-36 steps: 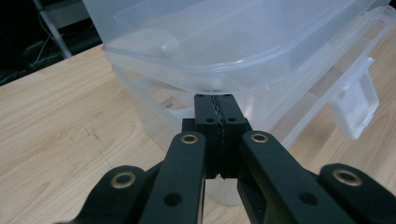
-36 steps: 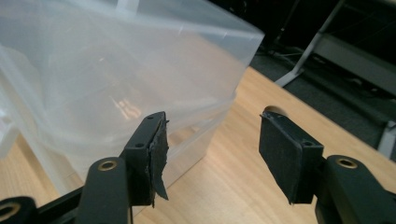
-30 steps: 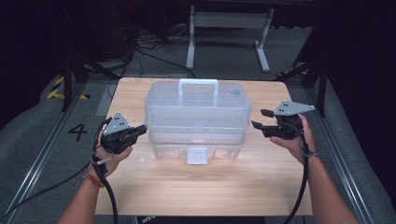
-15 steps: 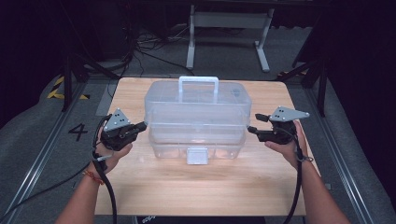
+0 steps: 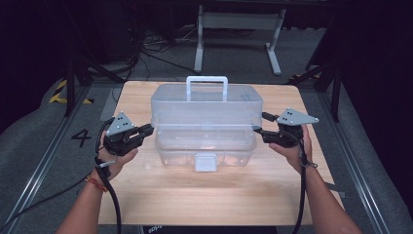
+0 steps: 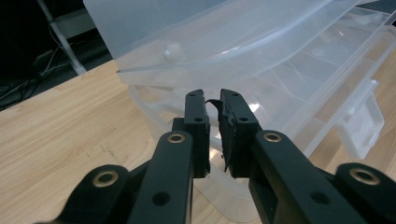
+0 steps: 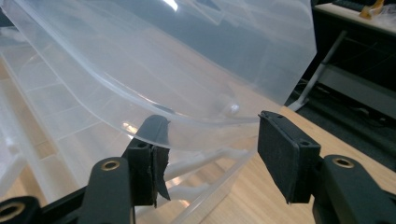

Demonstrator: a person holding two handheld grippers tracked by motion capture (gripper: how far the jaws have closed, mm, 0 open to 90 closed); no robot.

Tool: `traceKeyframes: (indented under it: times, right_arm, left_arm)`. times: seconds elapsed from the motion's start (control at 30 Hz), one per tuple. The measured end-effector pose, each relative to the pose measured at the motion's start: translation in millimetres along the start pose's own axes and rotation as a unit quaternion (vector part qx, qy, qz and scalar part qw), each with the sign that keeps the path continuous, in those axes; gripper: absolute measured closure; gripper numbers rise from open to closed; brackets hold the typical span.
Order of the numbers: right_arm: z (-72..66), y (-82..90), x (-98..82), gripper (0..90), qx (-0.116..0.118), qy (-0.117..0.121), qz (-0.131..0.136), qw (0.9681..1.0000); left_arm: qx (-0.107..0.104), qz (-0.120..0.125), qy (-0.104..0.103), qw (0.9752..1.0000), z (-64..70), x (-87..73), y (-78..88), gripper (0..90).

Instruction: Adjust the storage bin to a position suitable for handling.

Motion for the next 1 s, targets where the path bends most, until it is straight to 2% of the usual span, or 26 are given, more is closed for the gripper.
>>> traceKeyframes:
  times: [0.17, 0.8, 1.0]
  right_arm:
    - [4.1, -0.2, 6.2, 46.0, -0.012, 0.0, 0.015, 0.9998]
    - [8.4, -3.3, 22.6, 58.0, -0.048, -0.006, 0.048, 0.9977]
    - [11.2, -4.8, 28.7, 60.3, -0.062, -0.007, 0.053, 0.9966]
  left_arm:
    - [0.001, 0.002, 0.002, 1.0, 2.1, -4.6, 2.6, 78.3]
    - [-0.019, -0.032, -0.03, 0.9989, 21.4, -34.6, -6.9, 64.4]
    - [-0.022, -0.038, -0.028, 0.9987, 23.9, -39.9, -11.0, 58.2]
Point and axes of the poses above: each handheld gripper's, and its own axes: y roughly backward along the jaws, x roughly out of its top, z roughly to its right, the point moved 5 cm from there along -y, roughly forward along the jaws, and after that the axes turned 4 degrees about y, right-handed, at the moved point
